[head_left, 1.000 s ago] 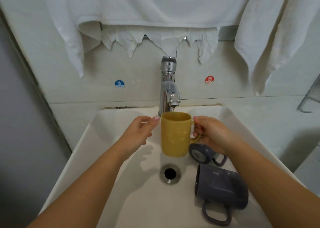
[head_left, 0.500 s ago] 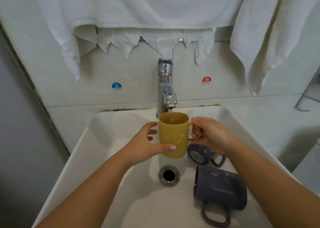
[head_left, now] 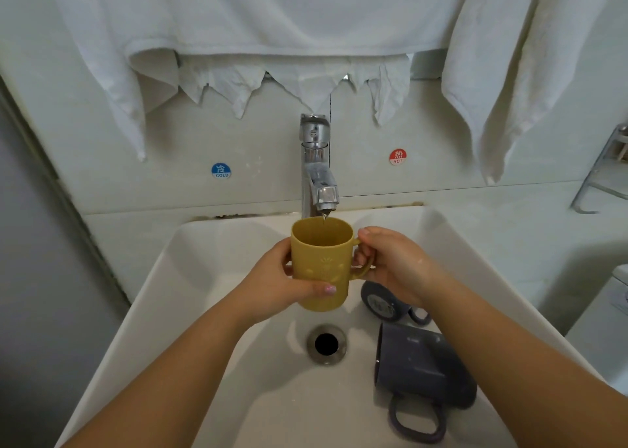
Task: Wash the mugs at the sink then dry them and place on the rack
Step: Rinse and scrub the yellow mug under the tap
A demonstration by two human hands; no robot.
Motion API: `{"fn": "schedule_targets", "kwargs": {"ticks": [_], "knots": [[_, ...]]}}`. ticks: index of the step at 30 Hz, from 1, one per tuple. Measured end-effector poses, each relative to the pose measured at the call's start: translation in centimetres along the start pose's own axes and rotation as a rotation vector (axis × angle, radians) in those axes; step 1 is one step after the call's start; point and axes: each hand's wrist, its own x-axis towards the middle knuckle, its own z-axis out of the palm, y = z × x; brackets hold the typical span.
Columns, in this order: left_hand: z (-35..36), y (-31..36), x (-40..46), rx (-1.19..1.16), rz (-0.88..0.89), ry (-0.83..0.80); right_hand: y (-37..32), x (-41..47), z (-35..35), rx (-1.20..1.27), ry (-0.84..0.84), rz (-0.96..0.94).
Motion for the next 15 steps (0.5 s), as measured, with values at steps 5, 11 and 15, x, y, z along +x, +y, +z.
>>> {"fn": "schedule_targets", "kwargs": {"ticks": [5,11,15], "knots": [[-0.6,-0.5,0.2,0.253,0.087,0.161,0.3,1.0,-0.5,-0.271,0.318,0.027],[-2.3,0.7,0.5,1.101,0.413,0.225,0.5,0.8,-1.2,-0.427,0.402,-0.028],[-3.6,1.1,0.6,1.480,0.673,0.218,1.1,0.5,-0.8,-0.508,0.343,-0.066]]}}
